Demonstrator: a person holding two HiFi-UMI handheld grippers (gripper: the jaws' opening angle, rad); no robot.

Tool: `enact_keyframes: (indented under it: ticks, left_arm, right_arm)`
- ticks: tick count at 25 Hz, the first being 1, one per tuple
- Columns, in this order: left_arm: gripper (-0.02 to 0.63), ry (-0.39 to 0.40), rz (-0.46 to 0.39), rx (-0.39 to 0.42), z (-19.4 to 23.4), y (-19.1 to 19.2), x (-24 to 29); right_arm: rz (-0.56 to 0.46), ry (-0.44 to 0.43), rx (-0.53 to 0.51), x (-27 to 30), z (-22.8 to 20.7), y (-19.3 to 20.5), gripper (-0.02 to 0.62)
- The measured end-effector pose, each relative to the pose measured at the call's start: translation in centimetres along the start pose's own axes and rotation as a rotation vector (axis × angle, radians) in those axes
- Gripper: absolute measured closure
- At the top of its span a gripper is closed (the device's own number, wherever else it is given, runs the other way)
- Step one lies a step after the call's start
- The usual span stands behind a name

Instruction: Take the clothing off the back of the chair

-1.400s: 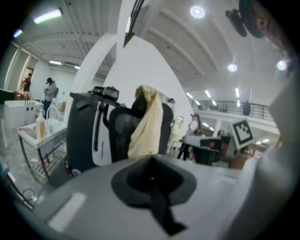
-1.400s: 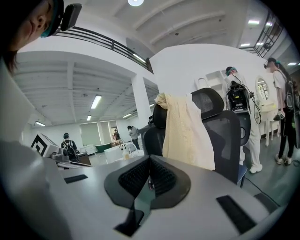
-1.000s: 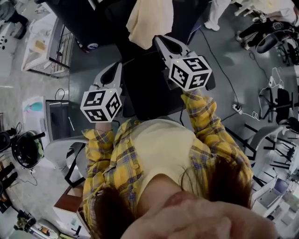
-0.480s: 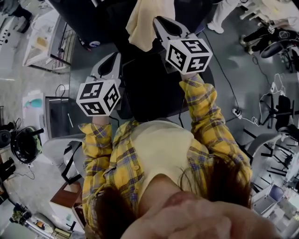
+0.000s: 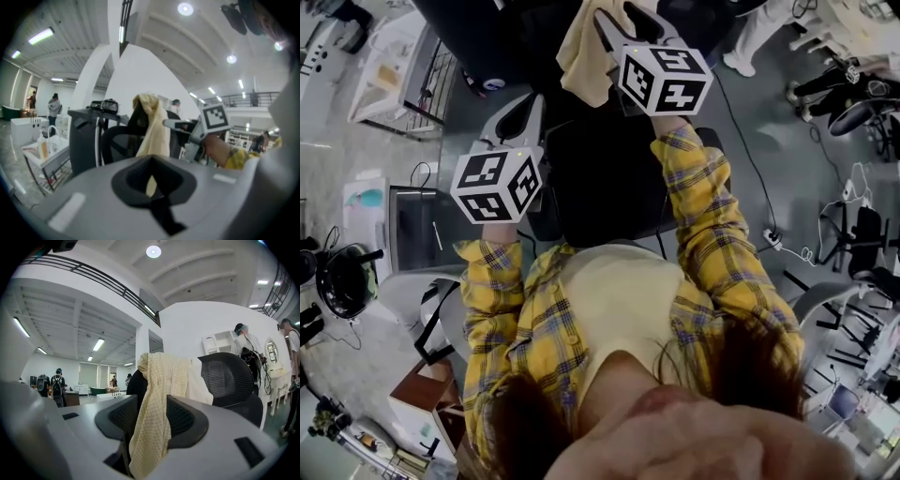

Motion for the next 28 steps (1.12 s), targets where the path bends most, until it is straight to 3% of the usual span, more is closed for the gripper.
enact_keyframes:
  ticks: [4, 15, 20, 28]
  left_arm:
    - [0.600, -0.024, -0.002, -0.002, 0.3, -0.2, 0.1]
    - [0.600, -0.079, 0.022, -0.033, 1.3, 0.8, 0.0]
    - [0.600, -0.091, 0.017, -0.036, 1.4, 1.0, 0.0]
    - [0.600, -0.096, 0.030, -0.035, 1.3, 1.4, 0.2]
  right_arm:
    - [-0.011, 0.048, -0.022, 1.2, -0.6, 0.0, 0.374]
    - [-0.066, 0.149, -0.079, 3.6, -1.7, -1.1, 0.284]
    - [-0.059, 0.243, -0.132, 4.3, -3.6, -1.0, 0.255]
    - [-0.008, 0.208, -0.061, 6.0, -5.4, -1.1, 0.233]
Point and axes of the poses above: the fingertips, and each gripper's own axes: x forward along the fingers, z to its left, y out of its underside, the point moved 8 cm from there along -x, backward along the fingers, and after that the axes turned 7 degrees about x, right-handed, at the moved point
